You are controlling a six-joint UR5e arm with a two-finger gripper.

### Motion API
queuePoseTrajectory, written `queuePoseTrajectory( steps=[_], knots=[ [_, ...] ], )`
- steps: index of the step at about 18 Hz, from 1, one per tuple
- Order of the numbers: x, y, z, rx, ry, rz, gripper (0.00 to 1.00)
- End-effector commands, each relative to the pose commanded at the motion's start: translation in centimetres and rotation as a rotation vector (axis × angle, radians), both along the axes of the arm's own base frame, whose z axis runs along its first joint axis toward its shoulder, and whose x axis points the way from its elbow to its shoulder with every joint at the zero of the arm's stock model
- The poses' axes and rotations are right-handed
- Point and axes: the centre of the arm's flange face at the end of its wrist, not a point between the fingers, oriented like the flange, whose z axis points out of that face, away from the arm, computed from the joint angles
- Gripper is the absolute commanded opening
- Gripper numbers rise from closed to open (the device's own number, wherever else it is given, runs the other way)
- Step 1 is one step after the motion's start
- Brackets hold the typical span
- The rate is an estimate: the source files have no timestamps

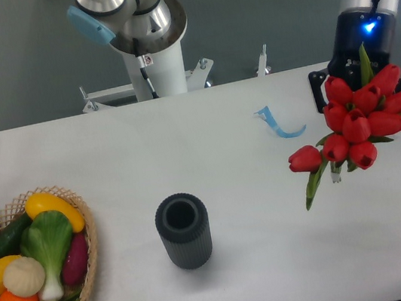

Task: Place the flowers on the table
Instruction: 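Lift the red tulip bunch upward with the gripper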

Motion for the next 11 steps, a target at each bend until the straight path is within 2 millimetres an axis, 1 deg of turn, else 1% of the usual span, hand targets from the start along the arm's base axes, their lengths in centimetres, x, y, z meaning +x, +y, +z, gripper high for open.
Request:
queuePoseTrajectory(
  steps=[1, 2, 4, 7, 9, 11],
  knots=[
    [0.1, 0.0, -0.2, -0.014, 0.003, 0.005, 0.35],
    [0.4, -0.1, 0.1, -0.029, 0.014, 0.013, 0.35],
    [0.1, -0.3, 0.9, -0.056, 0.034, 0.033, 0.36],
    [0.3, -0.6, 0.7, -0.073, 0.035, 0.045, 0.35],
    [0.6, -0.6, 1.0, -0.081, 0.041, 0.048, 0.35],
    [0.5, -1.0, 0.8, -0.147, 0.06, 0.085, 0.35]
  ],
)
